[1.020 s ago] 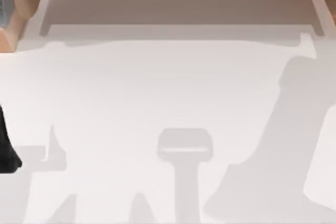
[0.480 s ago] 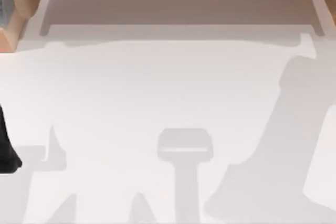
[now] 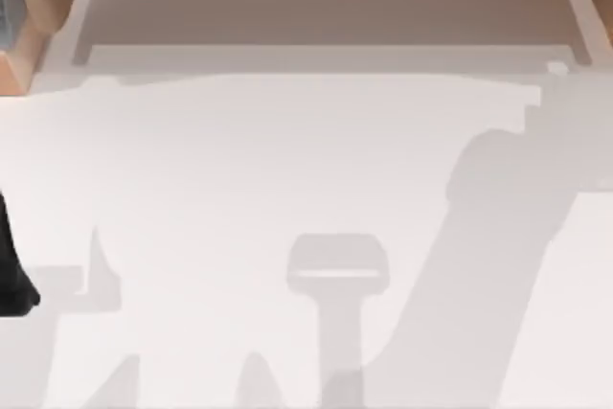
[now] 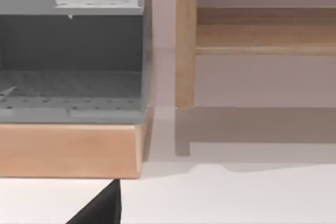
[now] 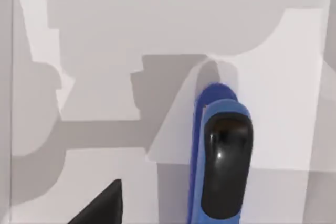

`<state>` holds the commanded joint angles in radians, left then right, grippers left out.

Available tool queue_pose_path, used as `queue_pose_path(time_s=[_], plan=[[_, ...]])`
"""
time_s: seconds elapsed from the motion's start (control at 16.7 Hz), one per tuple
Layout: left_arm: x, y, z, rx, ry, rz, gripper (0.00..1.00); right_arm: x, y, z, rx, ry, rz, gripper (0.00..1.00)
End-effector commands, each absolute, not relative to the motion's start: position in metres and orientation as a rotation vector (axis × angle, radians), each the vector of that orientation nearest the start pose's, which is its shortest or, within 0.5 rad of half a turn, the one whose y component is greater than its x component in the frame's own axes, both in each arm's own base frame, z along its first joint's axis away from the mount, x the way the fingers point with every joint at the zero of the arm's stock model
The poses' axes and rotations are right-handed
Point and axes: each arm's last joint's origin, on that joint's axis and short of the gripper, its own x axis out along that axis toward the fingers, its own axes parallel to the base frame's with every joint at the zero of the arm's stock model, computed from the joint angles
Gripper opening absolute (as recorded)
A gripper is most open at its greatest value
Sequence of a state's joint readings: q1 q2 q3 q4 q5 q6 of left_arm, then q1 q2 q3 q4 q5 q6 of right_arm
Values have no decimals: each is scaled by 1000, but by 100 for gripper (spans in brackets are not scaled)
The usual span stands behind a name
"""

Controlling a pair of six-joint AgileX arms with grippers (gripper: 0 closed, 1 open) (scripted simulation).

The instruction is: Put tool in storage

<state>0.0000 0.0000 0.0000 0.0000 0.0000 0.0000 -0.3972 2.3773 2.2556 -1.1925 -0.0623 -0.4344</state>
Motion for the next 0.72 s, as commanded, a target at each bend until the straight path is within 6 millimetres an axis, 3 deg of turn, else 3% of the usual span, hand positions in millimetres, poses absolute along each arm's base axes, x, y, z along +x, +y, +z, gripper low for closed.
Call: queue_pose_path(time_s=[0.18,0.36,0.54,0.72], plan=[[106,-1,160,0,0,0,100,438,-204,246,-148,1108,-5,100],[106,-1,160,0,0,0,100,410,-241,257,-248,914,-65,100],[106,-1,160,0,0,0,100,373,-281,253,-393,734,-152,100],[106,-1,160,0,0,0,100,329,-312,236,-586,581,-242,100]])
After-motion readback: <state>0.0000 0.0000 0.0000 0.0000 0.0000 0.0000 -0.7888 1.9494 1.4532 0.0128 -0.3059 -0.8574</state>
